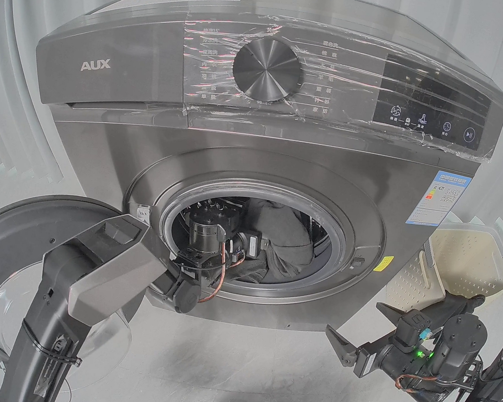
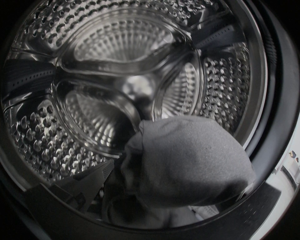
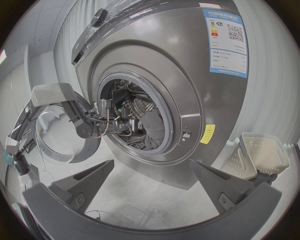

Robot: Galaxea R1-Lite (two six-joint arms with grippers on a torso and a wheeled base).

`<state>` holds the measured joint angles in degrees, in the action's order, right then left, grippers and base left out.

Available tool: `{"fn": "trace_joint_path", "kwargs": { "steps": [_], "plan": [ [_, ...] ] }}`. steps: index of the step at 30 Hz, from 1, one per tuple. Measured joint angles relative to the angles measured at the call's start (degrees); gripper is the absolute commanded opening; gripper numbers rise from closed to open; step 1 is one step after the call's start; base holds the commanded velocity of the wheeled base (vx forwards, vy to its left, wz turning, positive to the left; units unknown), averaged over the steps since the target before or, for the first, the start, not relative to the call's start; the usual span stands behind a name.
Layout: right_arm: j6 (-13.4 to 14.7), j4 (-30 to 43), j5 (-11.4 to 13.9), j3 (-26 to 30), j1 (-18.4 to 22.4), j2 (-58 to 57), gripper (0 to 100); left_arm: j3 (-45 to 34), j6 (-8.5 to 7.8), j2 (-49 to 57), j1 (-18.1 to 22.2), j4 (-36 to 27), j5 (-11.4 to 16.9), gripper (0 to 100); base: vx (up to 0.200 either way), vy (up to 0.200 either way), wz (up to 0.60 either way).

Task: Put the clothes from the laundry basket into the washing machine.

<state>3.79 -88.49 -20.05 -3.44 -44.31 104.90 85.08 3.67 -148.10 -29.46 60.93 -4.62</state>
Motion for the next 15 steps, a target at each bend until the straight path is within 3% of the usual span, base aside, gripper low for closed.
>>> {"fn": "trace_joint_path", "kwargs": {
  "steps": [7, 15],
  "plan": [
    [0.0, 0.0, 0.0, 0.0, -0.1, 0.0, 100, -12.7, -2.19, 7.2, -1.0, -4.3, 4.7, 100, 0.0, 0.0, 0.0],
    [0.0, 0.0, 0.0, 0.0, -0.1, 0.0, 100, -18.5, -4.86, 8.7, -1.7, -4.9, 6.0, 100, 0.0, 0.0, 0.0]
  ]
}}
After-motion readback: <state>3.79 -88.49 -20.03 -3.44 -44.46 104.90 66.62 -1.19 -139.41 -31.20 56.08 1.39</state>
